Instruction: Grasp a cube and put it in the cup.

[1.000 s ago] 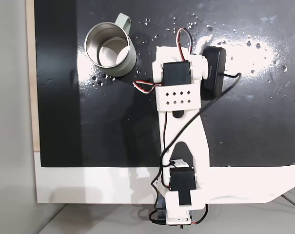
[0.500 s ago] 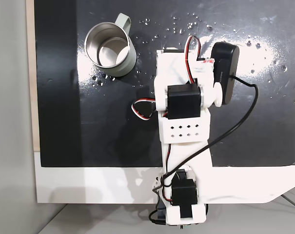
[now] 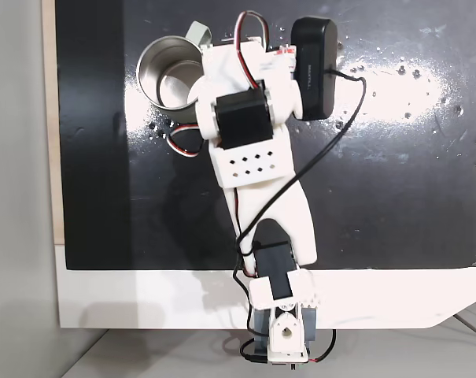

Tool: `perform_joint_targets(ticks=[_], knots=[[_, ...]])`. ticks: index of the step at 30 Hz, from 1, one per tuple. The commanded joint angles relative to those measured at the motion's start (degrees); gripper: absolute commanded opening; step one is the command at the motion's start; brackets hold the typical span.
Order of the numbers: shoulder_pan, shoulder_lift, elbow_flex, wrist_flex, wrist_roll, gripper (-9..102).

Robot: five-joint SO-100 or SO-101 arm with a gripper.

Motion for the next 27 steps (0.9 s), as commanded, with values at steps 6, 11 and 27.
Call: perform_joint_targets(ticks=[6, 11, 27], knots=[[-6.2, -7.9, -12.7, -2.2, -2.7, 3], [-8.5, -9.6, -12.9, -2.5, -3.0, 3], [-10.1, -10.1, -13.3, -1.2, -3.4, 22]])
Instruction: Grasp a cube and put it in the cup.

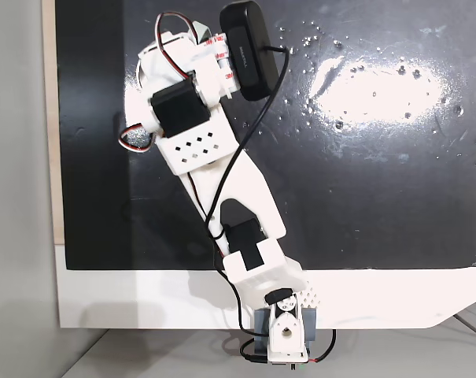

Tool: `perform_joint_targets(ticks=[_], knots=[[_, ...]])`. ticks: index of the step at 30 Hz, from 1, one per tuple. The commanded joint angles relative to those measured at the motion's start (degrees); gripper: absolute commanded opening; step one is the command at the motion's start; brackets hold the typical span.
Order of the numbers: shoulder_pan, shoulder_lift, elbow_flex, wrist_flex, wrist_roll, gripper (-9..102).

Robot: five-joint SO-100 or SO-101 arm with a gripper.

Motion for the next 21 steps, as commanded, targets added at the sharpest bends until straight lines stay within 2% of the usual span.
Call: perform_joint_targets(ticks=[1, 21], knots=[[-1.1, 1.2, -3.4, 0.3, -0.5, 22], [-2.4, 4.0, -0.1, 0.8, -0.5, 22]])
